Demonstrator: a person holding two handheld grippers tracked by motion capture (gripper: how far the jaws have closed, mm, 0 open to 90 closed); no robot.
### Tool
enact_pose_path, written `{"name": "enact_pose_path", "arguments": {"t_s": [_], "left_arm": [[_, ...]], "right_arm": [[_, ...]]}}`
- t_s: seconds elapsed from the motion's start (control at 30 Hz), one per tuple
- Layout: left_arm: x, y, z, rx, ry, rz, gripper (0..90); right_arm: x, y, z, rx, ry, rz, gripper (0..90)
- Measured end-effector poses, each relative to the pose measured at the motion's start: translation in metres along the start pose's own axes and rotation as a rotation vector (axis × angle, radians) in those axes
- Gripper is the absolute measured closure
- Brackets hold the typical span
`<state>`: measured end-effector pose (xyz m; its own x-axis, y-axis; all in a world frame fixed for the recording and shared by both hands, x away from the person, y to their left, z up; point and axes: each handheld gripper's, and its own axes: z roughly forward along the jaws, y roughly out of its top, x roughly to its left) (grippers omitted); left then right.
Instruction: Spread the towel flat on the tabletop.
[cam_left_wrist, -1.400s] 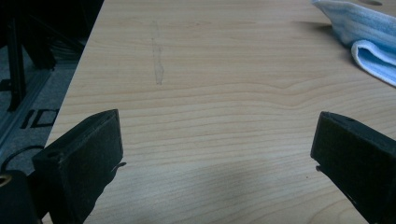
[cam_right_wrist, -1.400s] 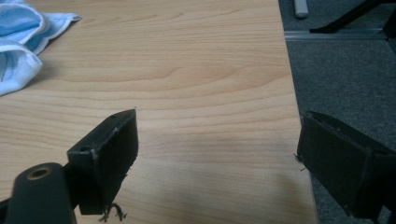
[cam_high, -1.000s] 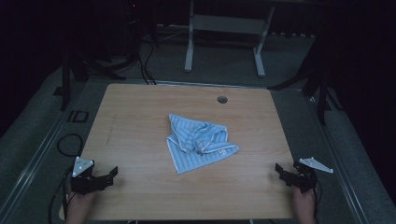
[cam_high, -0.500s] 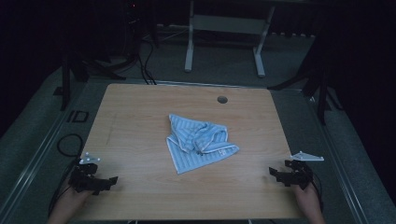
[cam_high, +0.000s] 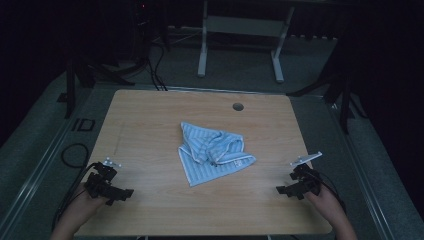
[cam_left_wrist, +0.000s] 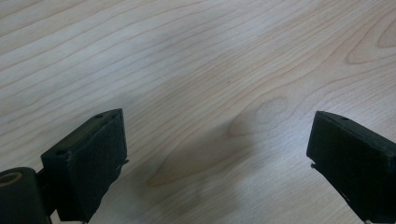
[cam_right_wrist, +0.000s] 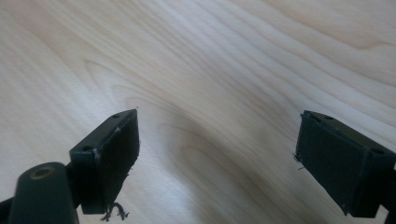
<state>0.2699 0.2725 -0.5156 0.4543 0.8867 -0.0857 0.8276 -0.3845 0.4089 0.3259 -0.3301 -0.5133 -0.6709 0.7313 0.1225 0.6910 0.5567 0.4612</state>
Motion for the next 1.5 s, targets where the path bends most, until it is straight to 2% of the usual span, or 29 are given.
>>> {"name": "enact_pose_path", "arguments": {"t_s": [0.1,0.17,0.2,0.3,0.33,0.4,0.43,0.5,0.6,0.7,0.87,0.93,1.03,1.13,1.27,1.37,1.5], "left_arm": [[-0.005,0.010,0.003,0.011,-0.021,0.017,4.9],[-0.009,0.017,0.005,0.014,-0.033,0.043,4.9],[-0.009,0.017,0.005,0.014,-0.033,0.043,4.9],[-0.023,0.032,0.011,0.023,-0.052,0.089,5.8],[-0.025,0.035,0.012,0.023,-0.061,0.093,6.3],[-0.029,0.039,0.015,0.031,-0.067,0.107,6.3],[-0.037,0.047,0.019,0.041,-0.073,0.137,6.3],[-0.045,0.054,0.023,0.054,-0.079,0.169,6.3],[-0.056,0.064,0.028,0.064,-0.082,0.205,8.0],[-0.068,0.073,0.032,0.067,-0.077,0.243,12.2],[-0.081,0.092,0.038,0.047,-0.094,0.272,12.7],[-0.085,0.099,0.041,0.047,-0.090,0.279,13.9],[-0.093,0.108,0.045,0.033,-0.104,0.290,14.1],[-0.102,0.116,0.048,0.014,-0.098,0.304,15.1],[-0.115,0.129,0.053,0.009,-0.097,0.329,17.8],[-0.119,0.135,0.058,0.018,-0.087,0.336,20.1],[-0.121,0.145,0.065,-0.004,-0.084,0.317,22.9]], "right_arm": [[0.005,0.009,0.003,0.017,0.012,-0.020,13.5],[0.010,0.014,0.005,0.032,-0.007,-0.035,12.9],[0.010,0.014,0.005,0.032,-0.007,-0.035,12.9],[0.014,0.025,0.014,0.077,-0.022,-0.043,13.3],[0.017,0.029,0.018,0.097,-0.028,-0.074,13.3],[0.017,0.029,0.018,0.097,-0.028,-0.074,13.3],[0.019,0.031,0.019,0.098,-0.016,-0.084,13.4],[0.024,0.038,0.024,0.121,-0.022,-0.120,15.3],[0.029,0.043,0.027,0.150,-0.026,-0.158,19.4],[0.034,0.051,0.031,0.178,-0.016,-0.192,19.4],[0.042,0.066,0.034,0.171,-0.010,-0.238,24.0],[0.049,0.074,0.034,0.149,-0.037,-0.289,30.6],[0.058,0.085,0.036,0.128,-0.036,-0.337,38.2],[0.068,0.097,0.040,0.120,-0.042,-0.382,41.2],[0.079,0.113,0.048,0.109,-0.037,-0.424,42.3],[0.086,0.126,0.054,0.110,-0.036,-0.445,42.4],[0.095,0.145,0.062,0.104,-0.035,-0.468,42.4]]}}
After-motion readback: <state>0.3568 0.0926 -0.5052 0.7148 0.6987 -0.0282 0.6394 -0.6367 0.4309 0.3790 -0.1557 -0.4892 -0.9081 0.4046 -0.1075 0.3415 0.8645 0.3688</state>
